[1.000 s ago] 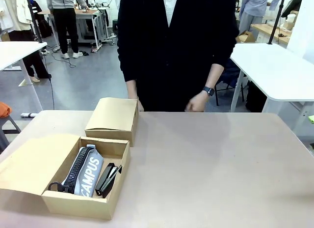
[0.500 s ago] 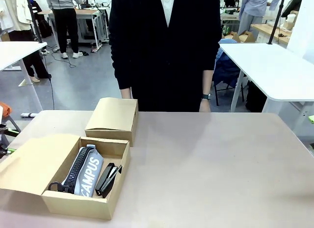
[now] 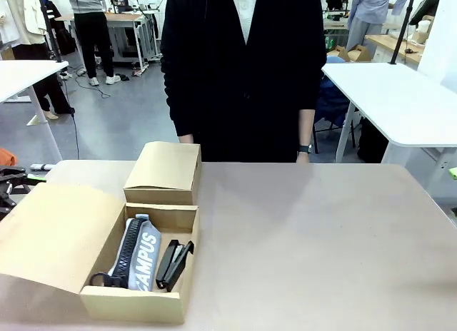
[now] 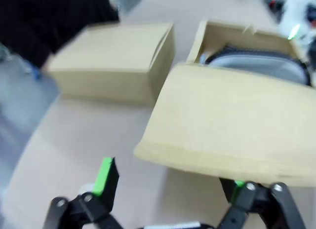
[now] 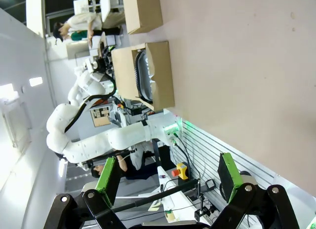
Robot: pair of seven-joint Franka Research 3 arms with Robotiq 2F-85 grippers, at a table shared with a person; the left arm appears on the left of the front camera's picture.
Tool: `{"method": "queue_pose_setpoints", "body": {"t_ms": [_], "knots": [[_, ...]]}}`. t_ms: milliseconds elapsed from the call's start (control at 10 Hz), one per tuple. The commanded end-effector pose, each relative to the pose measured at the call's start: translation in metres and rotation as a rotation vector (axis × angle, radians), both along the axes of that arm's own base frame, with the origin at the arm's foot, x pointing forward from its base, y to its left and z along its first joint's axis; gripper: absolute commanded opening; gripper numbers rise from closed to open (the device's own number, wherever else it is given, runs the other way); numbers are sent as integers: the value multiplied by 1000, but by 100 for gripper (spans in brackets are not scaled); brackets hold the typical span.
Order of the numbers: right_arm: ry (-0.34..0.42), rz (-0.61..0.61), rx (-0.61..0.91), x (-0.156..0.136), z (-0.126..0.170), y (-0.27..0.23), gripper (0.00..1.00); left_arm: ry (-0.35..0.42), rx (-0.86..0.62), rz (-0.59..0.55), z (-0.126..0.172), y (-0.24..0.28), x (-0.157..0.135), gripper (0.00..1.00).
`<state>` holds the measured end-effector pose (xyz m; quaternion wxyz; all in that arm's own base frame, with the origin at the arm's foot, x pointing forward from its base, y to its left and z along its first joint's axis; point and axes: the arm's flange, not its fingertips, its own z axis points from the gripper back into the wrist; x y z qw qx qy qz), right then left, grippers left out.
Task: Place items inside the box.
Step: Close the lid of the Mailer Box closest to the robot.
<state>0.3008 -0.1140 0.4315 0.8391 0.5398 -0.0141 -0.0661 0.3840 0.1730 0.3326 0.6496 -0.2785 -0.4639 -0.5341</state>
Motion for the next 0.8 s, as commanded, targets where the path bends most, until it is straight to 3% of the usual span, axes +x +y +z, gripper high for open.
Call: {"method": "queue_pose_setpoints", "body": {"t_ms": [0,300,700], "knots": [[-9,15,-6,-2,1,-3,100,-25,-116,-64,14,-2,-18,100],[-9,15,-6,-2,1,-3,100,-55,-190,-135,37,-32,-49,100],[-9,15,-6,-2,1,-3,100,-52,-105,-325,23,-132,-84,100]]}}
